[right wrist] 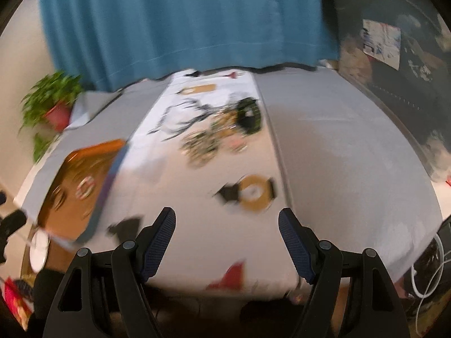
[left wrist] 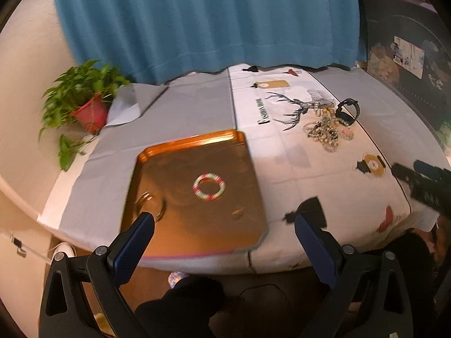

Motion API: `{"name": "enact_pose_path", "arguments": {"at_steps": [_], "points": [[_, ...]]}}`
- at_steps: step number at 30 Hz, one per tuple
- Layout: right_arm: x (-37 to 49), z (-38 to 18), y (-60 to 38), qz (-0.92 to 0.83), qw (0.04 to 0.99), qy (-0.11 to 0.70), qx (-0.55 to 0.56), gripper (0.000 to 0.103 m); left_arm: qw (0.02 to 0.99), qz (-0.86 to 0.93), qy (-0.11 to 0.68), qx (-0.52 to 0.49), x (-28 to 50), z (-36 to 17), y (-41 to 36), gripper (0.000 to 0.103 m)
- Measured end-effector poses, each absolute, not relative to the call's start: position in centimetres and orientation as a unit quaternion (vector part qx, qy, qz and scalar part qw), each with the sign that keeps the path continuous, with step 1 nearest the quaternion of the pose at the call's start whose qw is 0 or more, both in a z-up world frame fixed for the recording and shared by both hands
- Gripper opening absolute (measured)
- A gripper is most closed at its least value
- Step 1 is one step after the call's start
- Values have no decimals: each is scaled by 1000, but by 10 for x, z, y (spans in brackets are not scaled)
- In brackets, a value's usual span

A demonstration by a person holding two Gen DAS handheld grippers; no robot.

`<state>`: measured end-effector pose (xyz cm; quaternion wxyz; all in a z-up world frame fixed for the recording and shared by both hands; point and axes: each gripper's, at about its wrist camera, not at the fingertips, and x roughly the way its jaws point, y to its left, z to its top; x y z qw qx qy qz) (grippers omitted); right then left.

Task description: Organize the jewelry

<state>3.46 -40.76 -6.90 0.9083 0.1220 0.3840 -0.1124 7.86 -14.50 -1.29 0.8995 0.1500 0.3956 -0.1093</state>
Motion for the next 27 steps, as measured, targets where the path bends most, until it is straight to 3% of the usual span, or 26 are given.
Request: {"name": "enact_pose_path", "arguments": {"at_steps": [15,20,27], "points": [[199,-134,-486,-131,888,423,127,76,876,-131,436,158,156,-58,-223,99],[205,-140,-487,-152,887,431,60,79,868,-147,445,163,176,-70,-254,99],[150,-141,-516,-174,883,429,81,84,853,-189,459,160,199,-93,-295,99]]}}
